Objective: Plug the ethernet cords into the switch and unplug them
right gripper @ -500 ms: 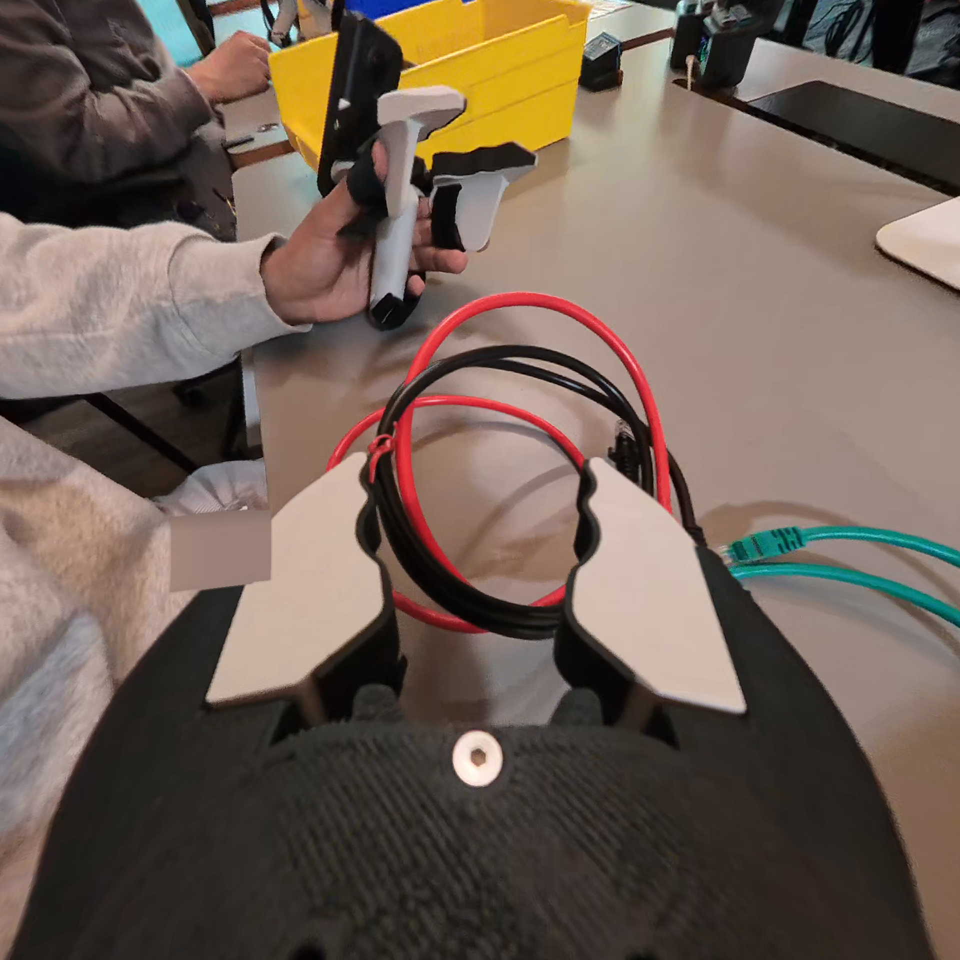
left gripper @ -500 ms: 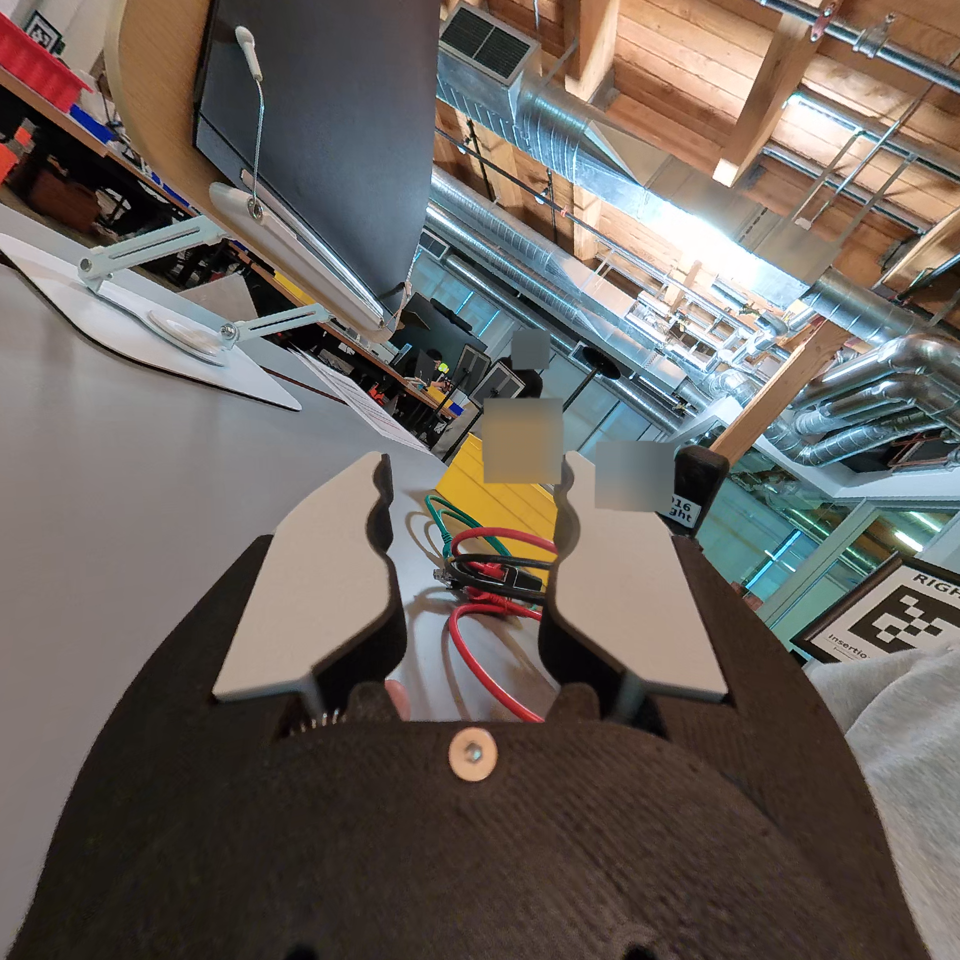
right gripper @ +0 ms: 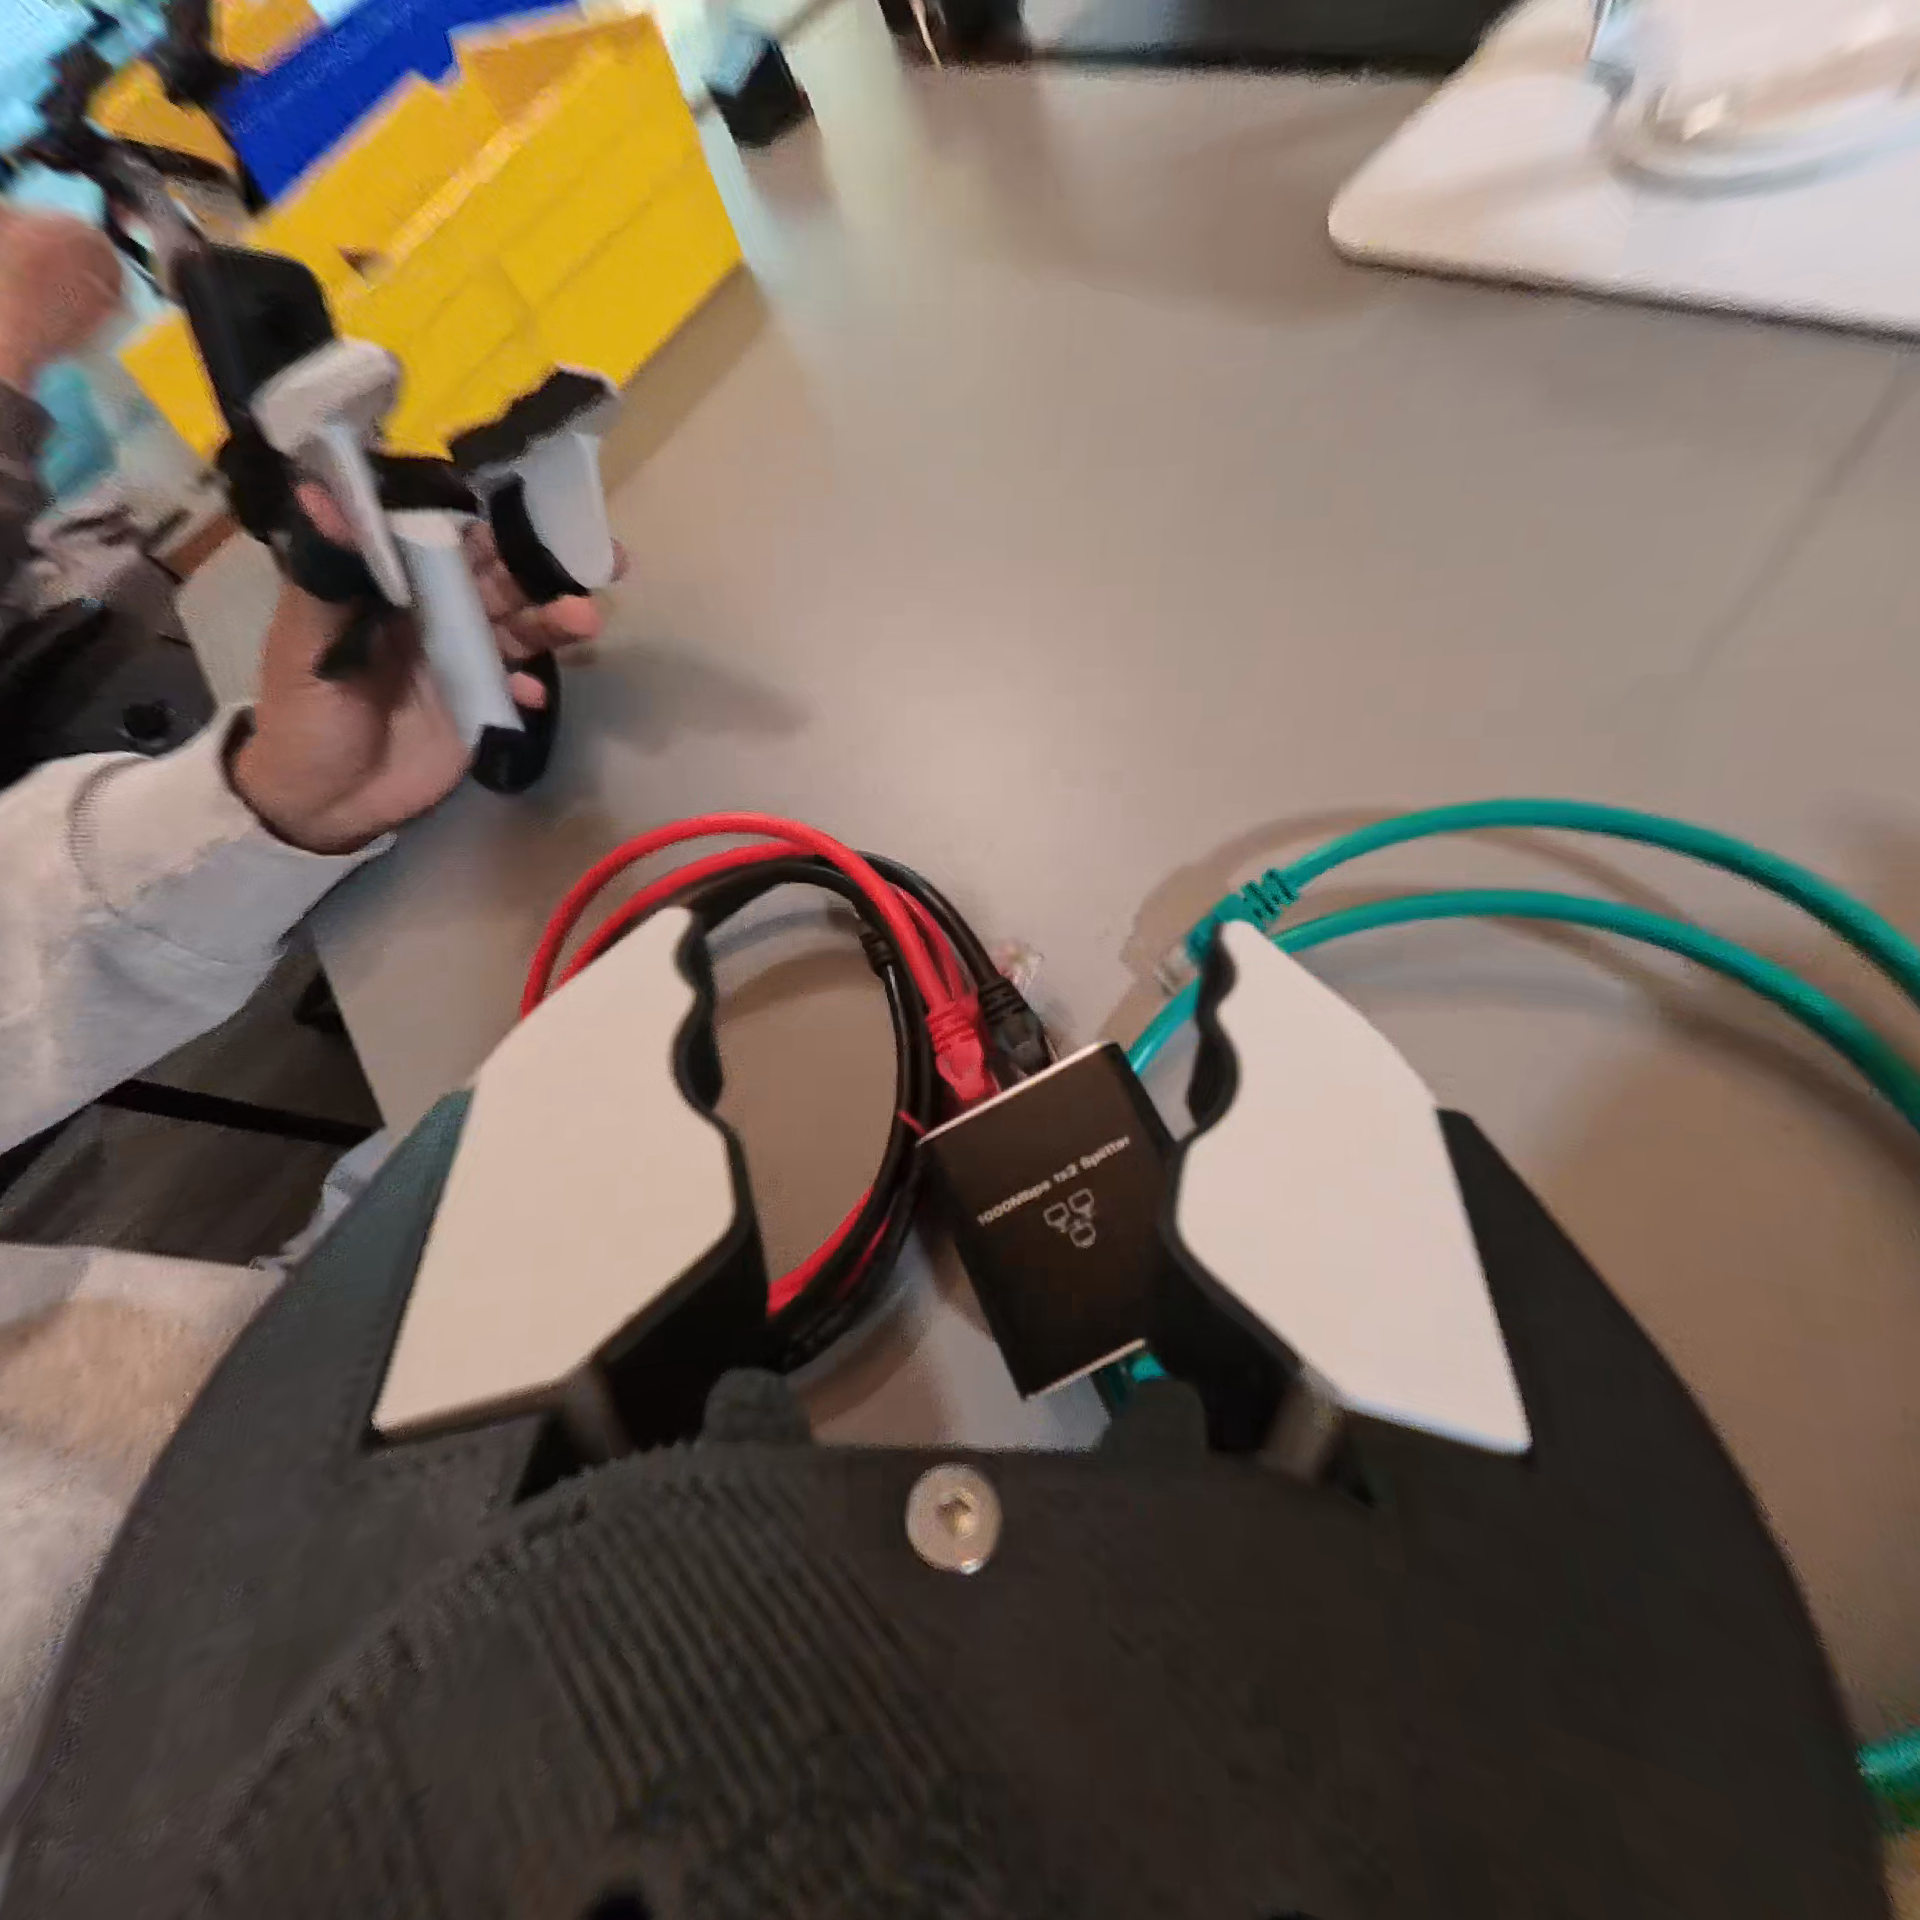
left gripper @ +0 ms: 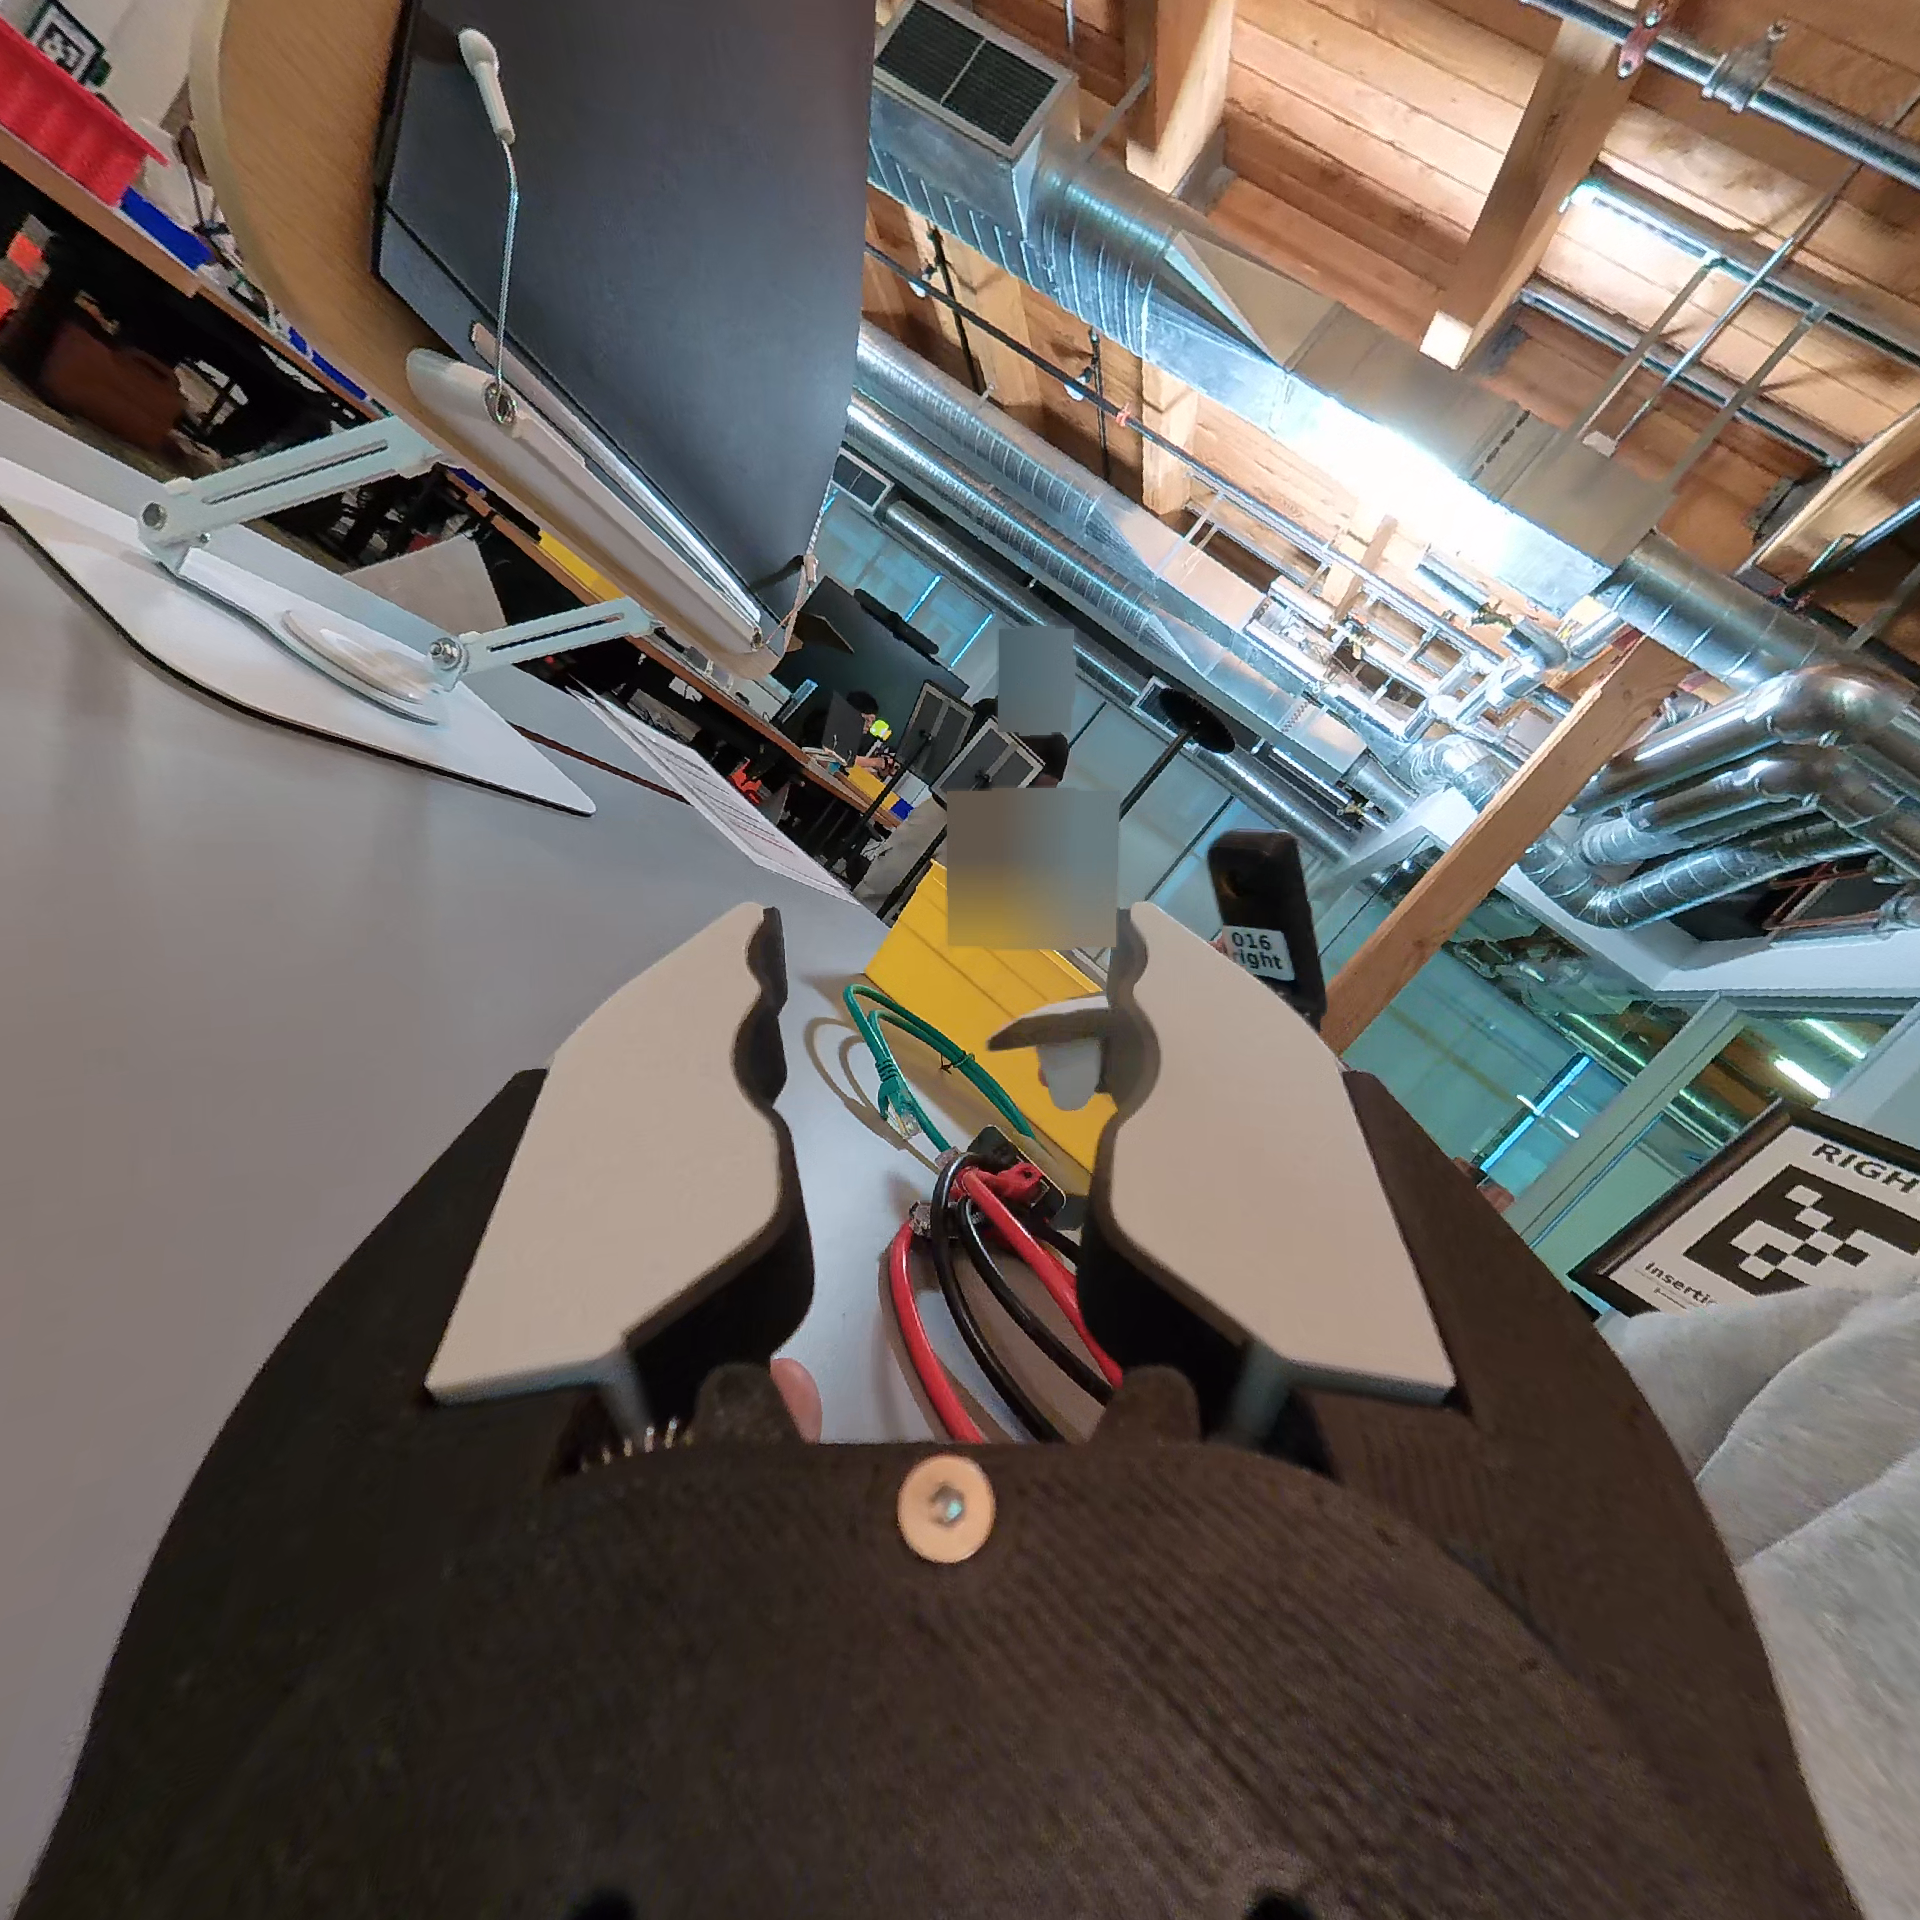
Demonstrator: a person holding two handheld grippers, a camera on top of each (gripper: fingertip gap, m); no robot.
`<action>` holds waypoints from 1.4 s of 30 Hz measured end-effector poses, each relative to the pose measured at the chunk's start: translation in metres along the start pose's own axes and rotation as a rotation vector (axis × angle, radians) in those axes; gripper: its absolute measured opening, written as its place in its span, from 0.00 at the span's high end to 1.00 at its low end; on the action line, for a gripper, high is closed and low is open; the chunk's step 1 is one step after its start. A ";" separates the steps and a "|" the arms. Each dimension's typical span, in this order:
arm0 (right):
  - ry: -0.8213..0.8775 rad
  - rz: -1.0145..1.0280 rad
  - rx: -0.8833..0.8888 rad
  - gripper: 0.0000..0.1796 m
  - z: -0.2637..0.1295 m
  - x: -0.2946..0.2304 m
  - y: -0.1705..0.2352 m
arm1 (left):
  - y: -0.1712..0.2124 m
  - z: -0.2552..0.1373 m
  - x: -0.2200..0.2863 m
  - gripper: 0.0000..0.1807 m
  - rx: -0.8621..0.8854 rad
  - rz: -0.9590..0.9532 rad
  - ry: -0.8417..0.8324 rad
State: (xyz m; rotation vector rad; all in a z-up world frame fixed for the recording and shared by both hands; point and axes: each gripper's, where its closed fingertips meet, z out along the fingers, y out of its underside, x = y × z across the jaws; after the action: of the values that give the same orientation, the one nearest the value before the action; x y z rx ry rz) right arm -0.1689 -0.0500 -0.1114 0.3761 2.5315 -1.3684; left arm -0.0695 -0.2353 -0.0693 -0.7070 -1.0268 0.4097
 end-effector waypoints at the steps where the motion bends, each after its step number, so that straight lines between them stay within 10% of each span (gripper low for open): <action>1: 0.036 0.000 -0.075 0.43 0.009 0.005 0.008 | 0.000 0.000 0.000 0.67 0.001 0.000 0.000; 5: 0.223 -0.115 -0.456 0.19 0.038 0.027 0.052 | 0.000 0.000 0.000 0.67 0.000 -0.002 0.000; 10: 0.275 -0.196 -0.625 0.20 0.060 0.027 0.064 | 0.000 0.000 0.000 0.67 0.001 -0.005 0.000; 17: 0.213 -0.357 -0.510 0.79 0.068 0.008 0.045 | 0.000 0.000 -0.001 0.67 0.001 -0.009 0.001; 42: 0.169 -0.349 0.073 0.93 -0.021 -0.026 -0.065 | -0.002 -0.002 -0.002 0.67 0.013 -0.023 0.001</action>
State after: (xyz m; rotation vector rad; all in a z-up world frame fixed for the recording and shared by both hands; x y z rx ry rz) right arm -0.1683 -0.0693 -0.0407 0.0629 2.7901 -1.6154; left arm -0.0690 -0.2385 -0.0699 -0.6831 -1.0300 0.3954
